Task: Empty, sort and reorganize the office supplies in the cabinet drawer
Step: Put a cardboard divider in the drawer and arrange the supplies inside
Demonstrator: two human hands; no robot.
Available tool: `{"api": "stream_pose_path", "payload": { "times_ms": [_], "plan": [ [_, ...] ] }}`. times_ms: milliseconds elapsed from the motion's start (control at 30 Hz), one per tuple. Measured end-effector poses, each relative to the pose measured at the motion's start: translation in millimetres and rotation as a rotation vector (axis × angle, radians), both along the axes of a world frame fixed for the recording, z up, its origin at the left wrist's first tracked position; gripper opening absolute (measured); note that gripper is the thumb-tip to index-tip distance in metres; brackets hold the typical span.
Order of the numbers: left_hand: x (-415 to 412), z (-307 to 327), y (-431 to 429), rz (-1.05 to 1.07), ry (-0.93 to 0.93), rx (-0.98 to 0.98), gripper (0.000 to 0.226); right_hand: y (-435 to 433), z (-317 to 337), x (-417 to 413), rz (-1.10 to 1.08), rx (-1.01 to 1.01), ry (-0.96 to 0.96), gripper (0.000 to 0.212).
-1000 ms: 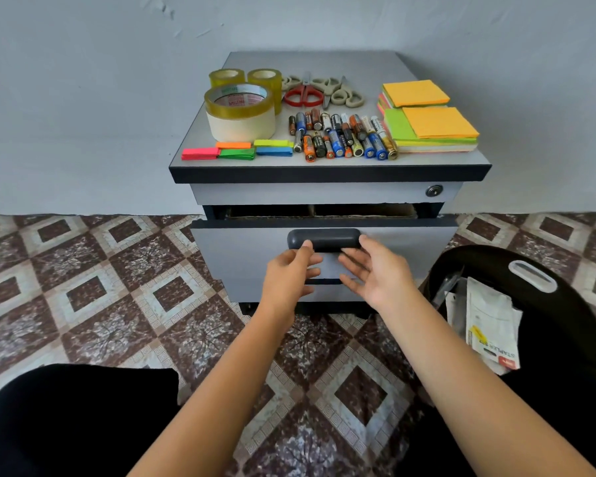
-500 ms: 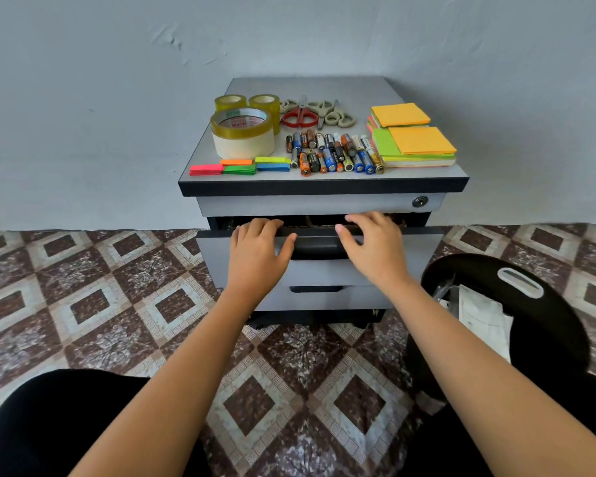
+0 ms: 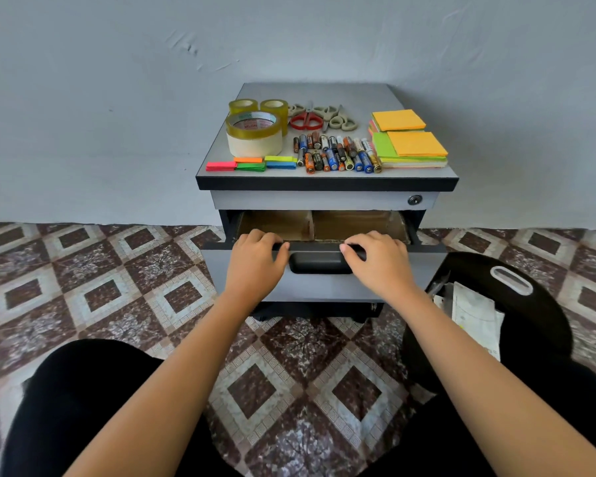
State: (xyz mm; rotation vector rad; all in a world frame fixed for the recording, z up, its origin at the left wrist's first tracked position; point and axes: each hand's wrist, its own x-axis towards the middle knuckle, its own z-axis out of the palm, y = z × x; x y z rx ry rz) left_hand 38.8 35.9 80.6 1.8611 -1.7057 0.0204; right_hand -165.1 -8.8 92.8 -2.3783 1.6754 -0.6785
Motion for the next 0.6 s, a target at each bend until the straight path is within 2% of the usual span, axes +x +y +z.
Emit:
{"api": "stream_pose_path", "payload": {
  "times_ms": [233,600],
  "plan": [
    [-9,-10,58,-0.020,-0.053,-0.033,0.045,61,2,-15,0.016,0.028,-0.036,0.028],
    [-15,-14,134,-0.048,-0.096,-0.025,0.040,135,10,-31,0.043,0.172,0.035,0.032]
  ]
}}
